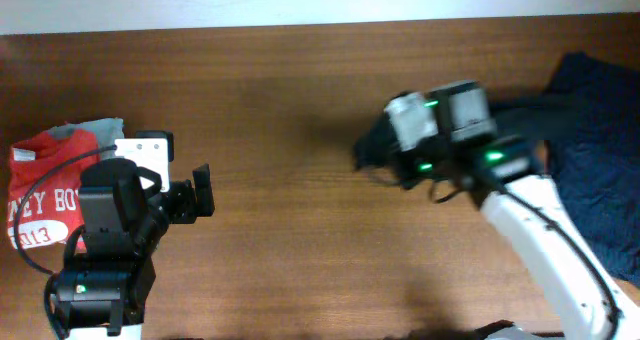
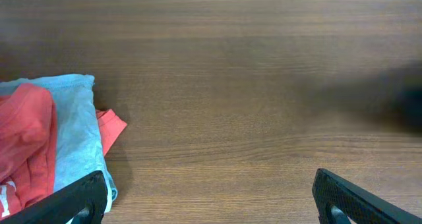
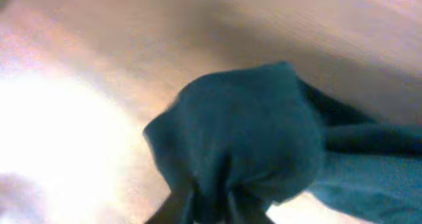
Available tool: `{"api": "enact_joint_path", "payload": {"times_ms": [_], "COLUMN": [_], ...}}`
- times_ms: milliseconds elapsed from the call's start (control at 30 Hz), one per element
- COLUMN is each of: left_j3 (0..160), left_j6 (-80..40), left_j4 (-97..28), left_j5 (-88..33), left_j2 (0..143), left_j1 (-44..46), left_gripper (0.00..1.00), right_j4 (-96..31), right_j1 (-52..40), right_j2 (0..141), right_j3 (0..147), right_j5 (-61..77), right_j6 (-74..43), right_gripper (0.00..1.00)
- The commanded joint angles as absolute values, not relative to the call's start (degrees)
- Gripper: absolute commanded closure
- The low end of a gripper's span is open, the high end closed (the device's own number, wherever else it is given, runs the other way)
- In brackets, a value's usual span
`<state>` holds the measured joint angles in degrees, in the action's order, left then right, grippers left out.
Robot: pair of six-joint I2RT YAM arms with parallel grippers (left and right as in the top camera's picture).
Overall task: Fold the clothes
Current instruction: 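Pull the dark shirt left onto the table center with the right gripper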
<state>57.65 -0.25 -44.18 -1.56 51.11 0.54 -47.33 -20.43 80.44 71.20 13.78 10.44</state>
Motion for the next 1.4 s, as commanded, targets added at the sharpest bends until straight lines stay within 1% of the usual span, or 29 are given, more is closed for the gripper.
{"api": "enact_joint_path", "payload": {"times_ms": [0,67,100,133,233,433,533,667,700,1000,1133,1167,1267,1367], "left_j3": [58.78,58.78,58.78,58.78,58.78,58.78,58.78,58.78,58.78,58.78,58.78,58.78,58.78,58.78], "left_j6": [-0.82,-0.82,-0.82,-0.82,-0.82,-0.82,-0.82,-0.82,-0.82,-0.82,-0.84,-0.82,-0.84,-0.82], "left_j4": [-44.18,-44.16,-44.14,-44.05,-43.72,-43.07,-43.07,-43.07,-43.09,-43.11,-43.18,-43.16,-43.16,-43.48], "left_j5": [-2.17,-2.15,-2.17,-2.17,-2.17,-2.15,-2.17,-2.2,-2.2,-2.2,-2.79,-4.23,-6.81,-7.79], "left_j2": [51.05,51.05,51.05,51.07,51.05,51.07,51.37,52.25,52.66,53.3,53.28,53.28,53.3,53.28], "left_j1": [0.71,0.71,0.71,0.71,0.71,0.71,0.71,0.71,0.71,0.71,0.71,0.71,0.75,0.75], "left_gripper": [0.01,0.01,0.01,0.01,0.01,0.01,0.01,0.01,0.01,0.01,0.01,0.01,0.01,0.01], "right_j4": [-45.28,-44.25,-43.59,-43.24,-43.57,-49.43,-54.22,-56.29,-56.97,-59.72,-60.14,-60.55,-61.39,-62.06], "right_j1": [-26.55,-28.01,-28.18,-27.64,-25.41,-22.04,-22.11,-22.09,-22.09,-22.09,-21.76,-20.58,-16.71,-11.0], "right_j2": [83.44,84.01,84.01,83.5,81.41,74.19,69.56,66.17,65.32,64.58,64.31,63.86,62.94,62.13], "right_j3": [71.29,71.29,71.29,71.5,71.79,71.92,71.92,71.92,71.92,71.92,71.94,71.96,71.96,71.96], "right_j5": [6.13,2.7,-0.23,-4.97,-8.86,-8.4,-8.4,-8.36,-8.19,-8.21,-8.23,-8.23,-8.16,-7.18], "right_j6": [13.04,12.34,9.89,5.67,1.41,0.54,0.54,0.51,0.51,-4.6,-8.56,-9.96,-11.53,-11.46], "right_gripper": [0.57,0.56,0.56,0.55,0.54,0.52,0.49,0.42,0.42,0.4,0.36,0.33,0.31,0.26]}}
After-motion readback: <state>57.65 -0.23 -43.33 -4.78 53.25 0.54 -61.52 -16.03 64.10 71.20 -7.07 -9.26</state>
